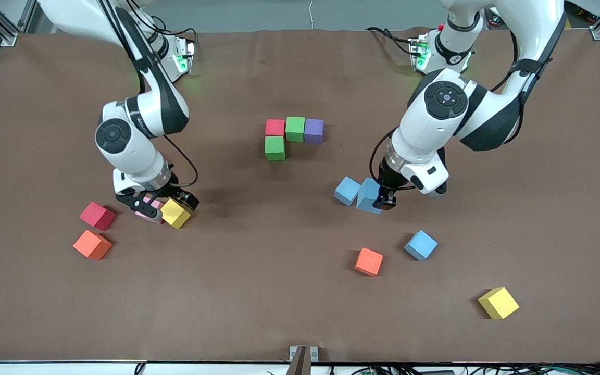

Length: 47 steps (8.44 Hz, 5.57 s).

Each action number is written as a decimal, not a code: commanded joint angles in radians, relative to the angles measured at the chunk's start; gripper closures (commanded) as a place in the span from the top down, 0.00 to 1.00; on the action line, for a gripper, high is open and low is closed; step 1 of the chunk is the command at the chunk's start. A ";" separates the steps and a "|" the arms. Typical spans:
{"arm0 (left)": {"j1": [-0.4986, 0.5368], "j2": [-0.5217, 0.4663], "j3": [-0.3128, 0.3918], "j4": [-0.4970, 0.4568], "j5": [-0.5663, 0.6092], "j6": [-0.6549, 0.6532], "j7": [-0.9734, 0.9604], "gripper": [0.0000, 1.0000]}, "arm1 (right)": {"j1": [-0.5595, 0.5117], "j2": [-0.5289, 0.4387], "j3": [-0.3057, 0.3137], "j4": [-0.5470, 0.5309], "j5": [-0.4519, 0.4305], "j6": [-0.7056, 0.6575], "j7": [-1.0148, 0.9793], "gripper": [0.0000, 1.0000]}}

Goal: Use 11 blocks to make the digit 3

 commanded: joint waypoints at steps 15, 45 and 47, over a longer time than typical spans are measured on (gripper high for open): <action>-0.560 -0.053 0.590 0.033 -0.186 -0.082 -0.075 0.29 | -0.085 0.141 0.020 -0.034 0.001 0.162 0.055 0.89; -0.638 0.050 0.564 0.108 -0.194 -0.230 -0.106 0.30 | 0.493 0.191 0.023 0.078 -0.064 0.055 0.051 0.01; -0.663 0.071 0.561 0.108 -0.195 -0.218 -0.133 0.30 | 0.499 0.191 0.023 0.073 -0.064 0.055 0.049 0.01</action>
